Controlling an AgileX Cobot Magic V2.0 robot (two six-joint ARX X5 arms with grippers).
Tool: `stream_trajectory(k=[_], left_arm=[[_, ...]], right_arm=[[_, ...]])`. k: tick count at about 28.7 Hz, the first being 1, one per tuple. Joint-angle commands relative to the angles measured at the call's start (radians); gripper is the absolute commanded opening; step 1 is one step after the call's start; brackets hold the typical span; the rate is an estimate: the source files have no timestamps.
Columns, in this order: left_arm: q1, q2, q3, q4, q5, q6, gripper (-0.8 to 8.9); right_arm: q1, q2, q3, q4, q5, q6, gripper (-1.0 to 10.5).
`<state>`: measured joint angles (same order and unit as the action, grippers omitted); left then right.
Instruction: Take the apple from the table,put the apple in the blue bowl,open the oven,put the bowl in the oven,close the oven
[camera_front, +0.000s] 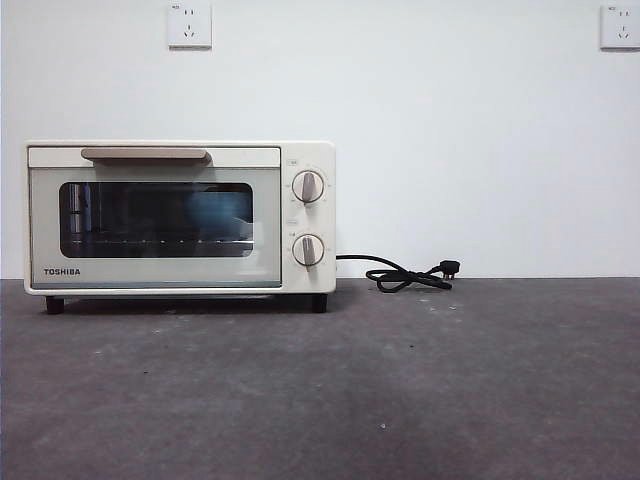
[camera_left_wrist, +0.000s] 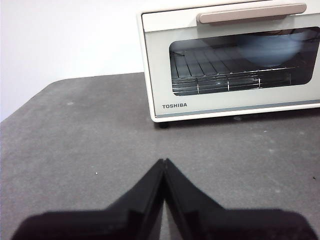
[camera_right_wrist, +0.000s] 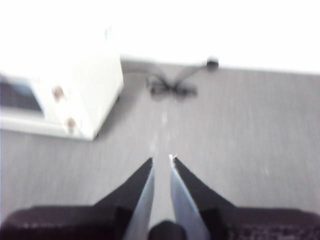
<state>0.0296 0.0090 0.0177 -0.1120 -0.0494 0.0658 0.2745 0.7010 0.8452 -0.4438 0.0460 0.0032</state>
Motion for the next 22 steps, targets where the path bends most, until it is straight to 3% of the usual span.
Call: stream_trajectory(k=[1,3,9,22], left_arm=[[-0.002,0.001,-0.01,0.0,-0.003,-0.011,-0.04],[-0.002,0.001,-0.01,0.0,-0.003,-0.011,-0.04],[-0.002,0.001,-0.01,0.0,-0.003,-0.011,-0.04],[-0.002,0.002,-0.01,0.0,-0.003,-0.011,-0.04]], right_arm=[[-0.062,-0.131,-0.251,0.195,0.002,-0.01,0.6],[-0.126,-0.242,-0.421,0.274,0.017,-0.01,0.6],[-0.211,-0.417,-0.645,0.28,0.014,0.001,0.6],[-0.232,-0.6,-0.763,0.278,0.019,-0.01,0.6]])
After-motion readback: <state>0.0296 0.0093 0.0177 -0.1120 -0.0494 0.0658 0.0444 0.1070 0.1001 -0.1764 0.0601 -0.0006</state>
